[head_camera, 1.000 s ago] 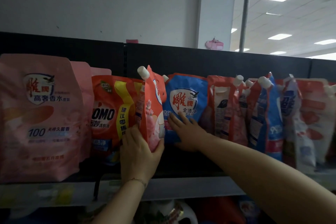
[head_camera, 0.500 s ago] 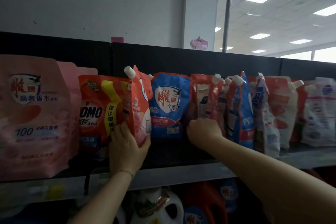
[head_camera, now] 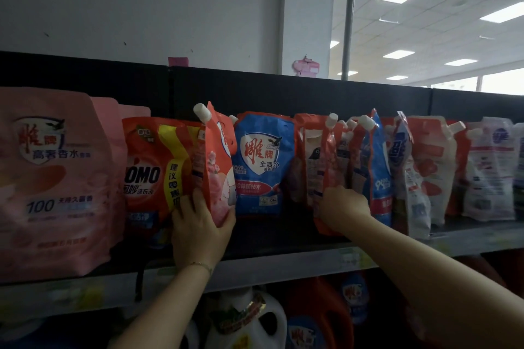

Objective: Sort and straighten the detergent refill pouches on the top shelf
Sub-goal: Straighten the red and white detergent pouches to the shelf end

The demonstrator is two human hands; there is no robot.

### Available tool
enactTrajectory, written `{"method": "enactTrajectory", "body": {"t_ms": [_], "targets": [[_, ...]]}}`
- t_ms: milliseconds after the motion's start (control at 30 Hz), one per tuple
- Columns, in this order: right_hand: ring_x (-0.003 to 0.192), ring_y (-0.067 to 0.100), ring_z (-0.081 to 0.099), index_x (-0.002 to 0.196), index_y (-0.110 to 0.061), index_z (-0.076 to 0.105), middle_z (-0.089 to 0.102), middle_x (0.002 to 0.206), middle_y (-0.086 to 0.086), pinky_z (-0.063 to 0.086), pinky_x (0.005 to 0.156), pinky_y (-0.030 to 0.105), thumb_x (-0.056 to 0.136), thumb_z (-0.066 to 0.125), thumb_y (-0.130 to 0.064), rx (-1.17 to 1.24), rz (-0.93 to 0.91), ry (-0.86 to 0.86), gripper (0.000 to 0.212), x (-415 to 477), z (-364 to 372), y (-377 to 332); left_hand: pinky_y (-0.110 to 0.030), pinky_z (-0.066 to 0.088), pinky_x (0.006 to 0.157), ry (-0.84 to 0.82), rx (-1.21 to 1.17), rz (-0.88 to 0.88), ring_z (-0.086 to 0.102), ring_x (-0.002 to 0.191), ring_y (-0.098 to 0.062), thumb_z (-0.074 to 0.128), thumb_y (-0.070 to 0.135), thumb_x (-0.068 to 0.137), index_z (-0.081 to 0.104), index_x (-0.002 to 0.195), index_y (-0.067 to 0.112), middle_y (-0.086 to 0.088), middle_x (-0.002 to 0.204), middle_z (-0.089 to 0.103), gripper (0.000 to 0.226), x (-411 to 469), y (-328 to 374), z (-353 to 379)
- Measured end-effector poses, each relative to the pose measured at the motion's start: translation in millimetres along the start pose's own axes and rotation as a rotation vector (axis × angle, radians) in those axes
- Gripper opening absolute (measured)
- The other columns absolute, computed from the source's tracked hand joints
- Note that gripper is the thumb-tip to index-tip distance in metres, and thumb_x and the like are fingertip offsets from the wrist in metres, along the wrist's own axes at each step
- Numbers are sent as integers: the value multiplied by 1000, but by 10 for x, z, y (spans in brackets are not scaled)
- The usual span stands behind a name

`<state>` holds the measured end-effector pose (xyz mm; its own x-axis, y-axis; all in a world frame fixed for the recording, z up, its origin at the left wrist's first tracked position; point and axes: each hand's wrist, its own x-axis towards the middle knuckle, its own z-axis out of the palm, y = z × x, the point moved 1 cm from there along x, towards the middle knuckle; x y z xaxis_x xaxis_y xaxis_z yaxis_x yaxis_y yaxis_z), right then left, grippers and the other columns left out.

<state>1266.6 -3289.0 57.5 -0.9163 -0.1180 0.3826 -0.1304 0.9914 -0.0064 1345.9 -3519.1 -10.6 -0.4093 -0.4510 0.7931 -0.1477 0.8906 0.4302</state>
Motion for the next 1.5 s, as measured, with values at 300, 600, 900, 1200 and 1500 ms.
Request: {"method": "enactTrajectory", "body": {"t_ms": [300, 600, 900, 1200, 1500], "targets": [[100, 32, 57, 114, -7, 62, 60, 111, 12, 48, 76, 37, 98, 44, -16, 10, -218, 87, 25, -161, 152, -663, -35, 48, 53, -48, 27, 2, 60, 79, -38, 77, 49, 70, 52, 114, 0, -20, 97, 58, 70, 3, 24, -32], [82, 34, 64, 88, -3, 67, 67, 91, 18, 52, 69, 36, 98, 42, -29, 537, -432, 120, 37, -299, 167, -1383, -40, 49, 57, 23, -42, 48, 59, 82, -40, 33, 47, 90, 51, 117, -5, -23, 98, 57, 61, 7, -32, -12], [76, 24, 59, 86, -12, 65, 66, 85, 8, 50, 68, 37, 100, 42, -37, 689, -570, 86, 36, -388, 238, -1175, -45, 50, 70, 41, -208, 3, 55, 93, -40, 43, 44, 82, 43, 120, -1, -23, 107, 52, 59, 18, -33, -40], [70, 24, 58, 79, -14, 60, 64, 81, 5, 37, 57, 28, 92, 49, -35, 470, -412, 142, 27, -390, 262, -712, -33, 42, 81, 115, -234, 459, 46, 94, -25, 53, 22, 79, 46, 107, 11, -12, 103, 51, 31, -129, -17, -189], [96, 26, 57, 111, -18, 57, 59, 112, 4, 47, 73, 33, 93, 45, -26, 286, -306, 23, 23, -70, 318, -111, -29, 47, 51, -375, -256, 834, 53, 61, -16, 46, 19, 81, 53, 92, 16, 2, 85, 52, 13, -167, 494, -136]]}}
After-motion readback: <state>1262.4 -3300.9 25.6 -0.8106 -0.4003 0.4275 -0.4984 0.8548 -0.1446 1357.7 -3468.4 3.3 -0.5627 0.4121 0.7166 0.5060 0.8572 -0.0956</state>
